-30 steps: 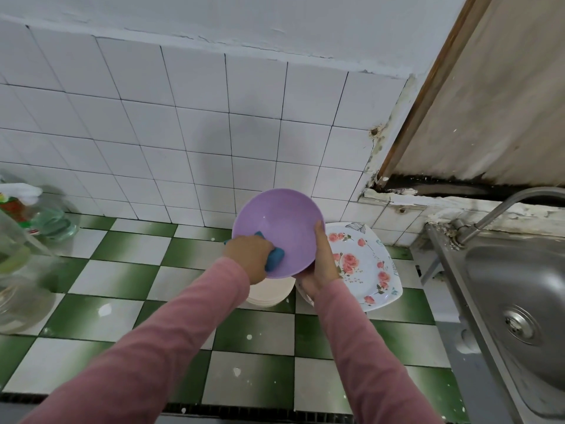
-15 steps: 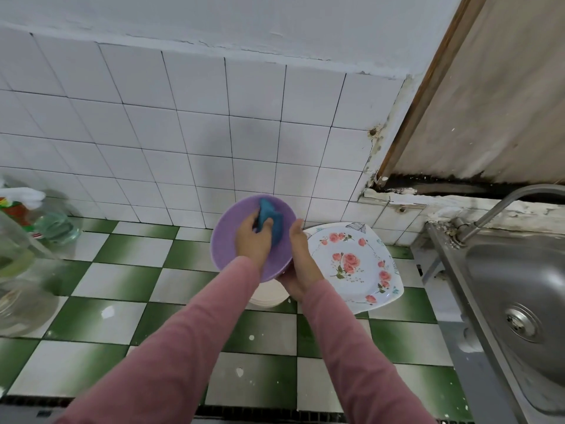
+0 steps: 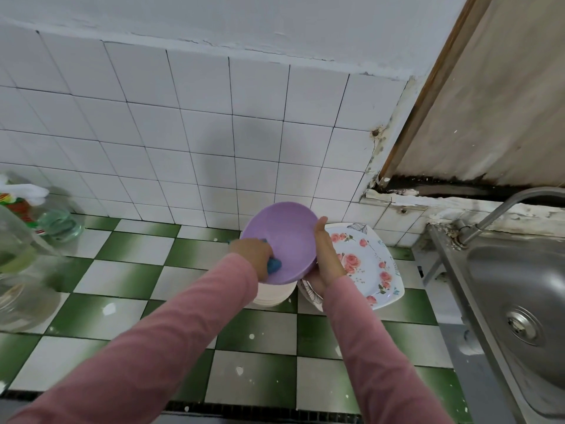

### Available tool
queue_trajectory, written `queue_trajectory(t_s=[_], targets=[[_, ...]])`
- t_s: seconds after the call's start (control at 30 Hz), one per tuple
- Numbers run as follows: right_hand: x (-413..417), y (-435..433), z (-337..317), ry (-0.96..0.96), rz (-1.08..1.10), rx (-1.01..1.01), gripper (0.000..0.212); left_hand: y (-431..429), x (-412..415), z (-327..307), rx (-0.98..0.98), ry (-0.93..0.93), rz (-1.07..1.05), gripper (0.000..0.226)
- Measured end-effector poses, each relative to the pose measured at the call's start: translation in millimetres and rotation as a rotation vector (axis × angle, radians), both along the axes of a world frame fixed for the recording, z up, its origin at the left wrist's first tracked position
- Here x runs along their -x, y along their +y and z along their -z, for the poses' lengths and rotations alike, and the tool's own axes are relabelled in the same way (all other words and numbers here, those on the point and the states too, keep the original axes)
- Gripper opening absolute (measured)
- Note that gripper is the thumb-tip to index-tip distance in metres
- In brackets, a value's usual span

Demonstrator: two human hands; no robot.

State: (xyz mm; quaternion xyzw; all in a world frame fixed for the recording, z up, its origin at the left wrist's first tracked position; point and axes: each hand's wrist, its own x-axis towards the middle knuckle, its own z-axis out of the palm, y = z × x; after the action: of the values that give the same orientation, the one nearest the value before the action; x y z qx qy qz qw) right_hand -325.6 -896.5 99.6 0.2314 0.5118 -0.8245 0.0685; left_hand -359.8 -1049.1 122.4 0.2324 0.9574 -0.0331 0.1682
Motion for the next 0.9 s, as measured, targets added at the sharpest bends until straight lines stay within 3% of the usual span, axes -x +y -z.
queue_trajectory(t_s=[0.1,0.23,0.3,0.4,0.47,0.57,0.67,0.77,0.83,0.9], targets=[[-3.4,-1.9,-0.7,0.006,0.003,0.029,0.092,-10.2,9.2,12.9,-0.101,0.334,0.063,0.044],[-7.6,-12.5,-2.4,-0.017,-0.038,0.098,0.090,-10.2,12.1,16.1,-0.468,0.405,-0.025,0.049],[-8.1,-18.1,-1.4,-0.024,-0.049,0.112,0.090,-2.4,9.8,16.7,-0.702,0.294,-0.157,0.045],[-9.4,-20.8,3.2,-0.043,-0.011,0.150,0.078,3.6,8.4,16.6,-0.981,-0.165,-0.311,0.039],[-10.2,-19.6,3.8,-0.059,0.023,0.157,0.078,2.9,3.9,18.4,-0.842,-0.338,-0.153,0.040],[-10.3,-14.2,7.5,-0.084,0.059,0.129,0.105,-4.3,-6.3,18.1,-0.559,-0.454,0.017,0.040],[-8.5,-4.5,10.0,-0.043,0.064,0.057,0.106,-13.1,-18.3,16.9,-0.537,-0.545,0.004,0.045],[-4.6,0.8,7.0,-0.012,0.037,0.018,0.103,-15.8,-27.5,20.7,-0.301,-0.194,0.152,0.069],[-3.2,2.1,4.4,-0.040,0.031,0.063,0.090,-15.9,-26.2,25.9,-0.284,0.025,0.215,0.054],[-1.4,6.2,-3.3,-0.111,0.014,0.117,0.085,-16.3,-23.8,26.7,-0.337,0.066,0.227,0.041]])
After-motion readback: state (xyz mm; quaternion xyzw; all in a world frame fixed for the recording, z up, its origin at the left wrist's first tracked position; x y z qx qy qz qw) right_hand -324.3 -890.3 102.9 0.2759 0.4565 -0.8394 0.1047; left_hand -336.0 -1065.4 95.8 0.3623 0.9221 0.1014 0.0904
